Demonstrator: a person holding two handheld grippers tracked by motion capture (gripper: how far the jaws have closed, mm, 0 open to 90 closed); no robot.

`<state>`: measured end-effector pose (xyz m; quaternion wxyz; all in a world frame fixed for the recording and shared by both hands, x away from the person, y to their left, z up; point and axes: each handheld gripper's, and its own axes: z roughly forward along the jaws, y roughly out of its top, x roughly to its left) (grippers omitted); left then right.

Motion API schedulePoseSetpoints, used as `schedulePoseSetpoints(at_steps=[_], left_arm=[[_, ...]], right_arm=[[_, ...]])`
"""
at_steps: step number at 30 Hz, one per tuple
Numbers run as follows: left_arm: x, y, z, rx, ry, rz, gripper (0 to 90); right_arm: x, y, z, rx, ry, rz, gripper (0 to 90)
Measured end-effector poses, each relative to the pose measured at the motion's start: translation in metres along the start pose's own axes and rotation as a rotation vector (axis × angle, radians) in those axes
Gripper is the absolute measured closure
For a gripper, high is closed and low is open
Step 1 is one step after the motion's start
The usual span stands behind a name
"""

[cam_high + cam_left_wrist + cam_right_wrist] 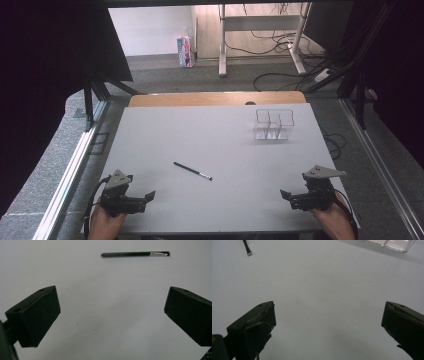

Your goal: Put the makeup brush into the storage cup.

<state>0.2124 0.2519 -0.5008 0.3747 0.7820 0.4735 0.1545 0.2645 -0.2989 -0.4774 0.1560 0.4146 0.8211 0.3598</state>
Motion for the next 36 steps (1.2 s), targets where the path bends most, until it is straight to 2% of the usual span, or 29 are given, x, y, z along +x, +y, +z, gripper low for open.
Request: schedulePoseSetpoints(at_steps=[6,12,23,29,36], left_arm=[[0.0017,-0.0002,0.0005,-0.003,0.004,-0.002,0.0],[0.0024,-0.0008,0.0004,-0.001,0.005,-0.018,0.1],[0.0022,-0.0014,0.0004,-0.008,0.013,-0.001,0.7],[0.0037,-0.0005,-0.0003,-0.013,-0.012,-0.024,1.1],[0.0044,0.0011,-0.0017,-0.004,-0.002,-0.036,0.0]], right_arm=[[0.0017,0.0004,0.0019,-0.002,0.001,-0.016,0.0],[0.0058,0.002,0.0053,0.024,0.003,-0.037,0.0],[0.0091,0.0035,0.0065,0.03,0.015,-0.052,0.0],[0.0093,0.0036,0.0071,0.028,0.023,-0.052,0.0],[0.0086,0.004,0.0065,0.019,0.028,-0.051,0.0]])
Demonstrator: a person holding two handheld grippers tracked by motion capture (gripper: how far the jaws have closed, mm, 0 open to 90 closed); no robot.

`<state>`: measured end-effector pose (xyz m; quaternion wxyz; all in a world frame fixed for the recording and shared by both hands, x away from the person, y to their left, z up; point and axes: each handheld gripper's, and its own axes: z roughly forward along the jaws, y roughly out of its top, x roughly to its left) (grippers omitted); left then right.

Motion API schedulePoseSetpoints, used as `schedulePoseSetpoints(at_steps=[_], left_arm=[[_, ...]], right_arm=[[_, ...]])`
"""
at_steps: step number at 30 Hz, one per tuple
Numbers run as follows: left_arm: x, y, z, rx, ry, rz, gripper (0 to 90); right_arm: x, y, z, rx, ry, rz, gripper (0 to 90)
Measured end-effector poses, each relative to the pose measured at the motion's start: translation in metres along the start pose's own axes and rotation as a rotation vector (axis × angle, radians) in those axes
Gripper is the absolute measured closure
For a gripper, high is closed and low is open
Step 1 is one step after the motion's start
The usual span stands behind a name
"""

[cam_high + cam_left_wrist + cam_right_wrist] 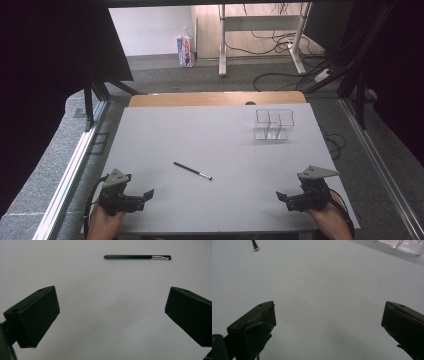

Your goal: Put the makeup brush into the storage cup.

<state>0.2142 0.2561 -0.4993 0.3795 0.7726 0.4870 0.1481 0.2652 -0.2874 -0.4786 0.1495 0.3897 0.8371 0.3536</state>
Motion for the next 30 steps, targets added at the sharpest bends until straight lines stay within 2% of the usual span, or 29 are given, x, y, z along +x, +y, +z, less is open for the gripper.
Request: schedulePoseSetpoints(at_steps=[14,22,30], left_arm=[[0.003,0.011,-0.001,0.017,0.016,0.004,0.0],[0.001,0.019,0.003,0.033,0.014,0.026,0.0],[0.001,0.026,0.005,0.034,-0.007,0.029,0.0]], right_arm=[[0.001,0.0,0.0,0.004,-0.005,-0.001,0.0],[0.0,0.0,0.001,0.01,0.0,0.01,0.0],[-0.001,0.0,0.002,0.015,-0.001,0.022,0.0]])
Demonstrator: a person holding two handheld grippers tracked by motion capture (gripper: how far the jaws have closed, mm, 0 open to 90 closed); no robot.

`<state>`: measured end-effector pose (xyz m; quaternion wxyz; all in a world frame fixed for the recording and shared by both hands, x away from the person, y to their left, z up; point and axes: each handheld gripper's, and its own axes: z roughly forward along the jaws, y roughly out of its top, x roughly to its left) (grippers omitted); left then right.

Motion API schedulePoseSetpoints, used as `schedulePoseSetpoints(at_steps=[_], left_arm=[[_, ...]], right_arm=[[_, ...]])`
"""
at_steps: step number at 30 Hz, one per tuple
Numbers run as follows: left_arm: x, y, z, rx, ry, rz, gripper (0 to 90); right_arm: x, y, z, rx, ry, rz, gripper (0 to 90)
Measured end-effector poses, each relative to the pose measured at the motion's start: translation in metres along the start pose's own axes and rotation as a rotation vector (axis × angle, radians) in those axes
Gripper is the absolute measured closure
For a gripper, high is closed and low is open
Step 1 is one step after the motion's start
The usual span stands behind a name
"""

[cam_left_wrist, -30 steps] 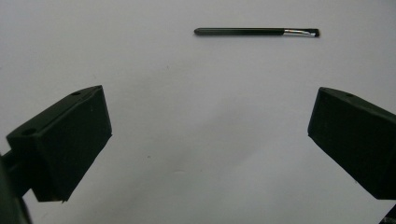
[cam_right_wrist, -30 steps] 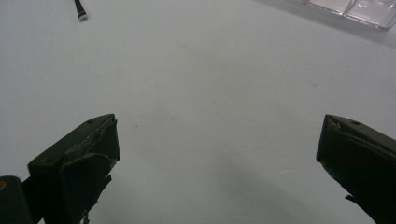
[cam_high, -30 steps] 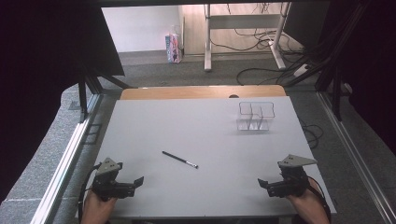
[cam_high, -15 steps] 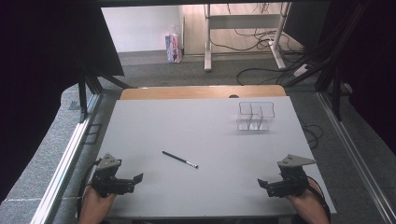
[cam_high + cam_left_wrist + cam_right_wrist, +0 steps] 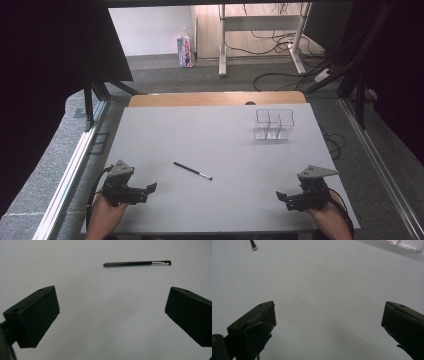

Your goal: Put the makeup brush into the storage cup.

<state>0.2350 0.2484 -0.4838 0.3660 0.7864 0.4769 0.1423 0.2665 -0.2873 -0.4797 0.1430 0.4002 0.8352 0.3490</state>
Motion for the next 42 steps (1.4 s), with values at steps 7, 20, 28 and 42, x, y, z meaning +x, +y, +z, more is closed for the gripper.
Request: schedulePoseSetpoints(at_steps=[7,20,28,42], left_arm=[[0.003,0.008,0.004,0.01,0.001,0.007,0.0],[0.006,0.022,0.012,0.052,0.019,0.043,0.0],[0.009,0.035,0.018,0.075,-0.001,0.069,0.0],[0.011,0.055,0.031,0.129,-0.032,0.12,0.0]], right_arm=[[0.0,0.0,0.0,0.004,-0.001,-0.004,0.0],[0.0,0.0,0.001,0.018,-0.003,0.001,0.0],[-0.001,0.0,0.002,0.02,-0.002,0.003,0.0],[-0.001,0.0,0.003,0.027,0.0,0.01,0.0]])
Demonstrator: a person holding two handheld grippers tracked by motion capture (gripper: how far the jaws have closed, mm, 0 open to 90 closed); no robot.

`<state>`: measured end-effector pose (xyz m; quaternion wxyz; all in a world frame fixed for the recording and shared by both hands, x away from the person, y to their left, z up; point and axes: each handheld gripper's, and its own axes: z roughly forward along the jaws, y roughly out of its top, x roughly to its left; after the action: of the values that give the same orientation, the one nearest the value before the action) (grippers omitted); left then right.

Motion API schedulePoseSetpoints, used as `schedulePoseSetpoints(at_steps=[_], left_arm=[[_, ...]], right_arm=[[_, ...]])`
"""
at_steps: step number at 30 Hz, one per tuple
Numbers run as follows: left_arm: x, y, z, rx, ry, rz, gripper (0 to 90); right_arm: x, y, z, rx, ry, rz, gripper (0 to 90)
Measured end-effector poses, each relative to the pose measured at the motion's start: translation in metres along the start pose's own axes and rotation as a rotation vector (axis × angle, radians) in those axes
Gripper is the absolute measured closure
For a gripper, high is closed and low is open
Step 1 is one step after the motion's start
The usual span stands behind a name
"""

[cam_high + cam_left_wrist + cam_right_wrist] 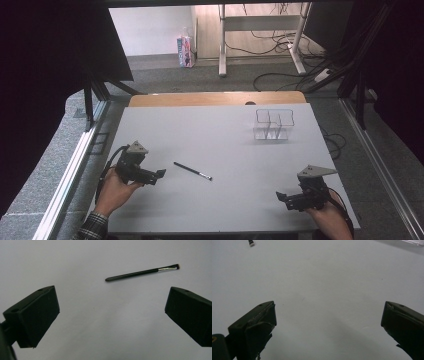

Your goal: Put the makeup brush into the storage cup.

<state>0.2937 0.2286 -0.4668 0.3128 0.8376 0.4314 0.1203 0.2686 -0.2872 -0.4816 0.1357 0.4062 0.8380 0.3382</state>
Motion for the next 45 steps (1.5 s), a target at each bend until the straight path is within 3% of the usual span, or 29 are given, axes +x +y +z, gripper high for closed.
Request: schedulePoseSetpoints(at_steps=[10,16,27,45], left_arm=[[-0.003,0.019,0.01,0.02,-0.02,0.041,0.0],[-0.008,0.033,0.017,0.052,-0.035,0.093,0.0],[-0.017,0.057,0.033,0.084,-0.06,0.149,0.0],[-0.035,0.082,0.059,0.154,-0.115,0.239,0.3]], right_arm=[[0.0,0.0,-0.001,-0.002,-0.001,0.003,0.0],[-0.001,0.0,-0.001,-0.006,-0.002,0.003,0.0],[-0.002,0.0,-0.001,-0.004,-0.002,0.004,0.0],[-0.001,0.0,-0.001,0.0,0.002,0.002,0.0]])
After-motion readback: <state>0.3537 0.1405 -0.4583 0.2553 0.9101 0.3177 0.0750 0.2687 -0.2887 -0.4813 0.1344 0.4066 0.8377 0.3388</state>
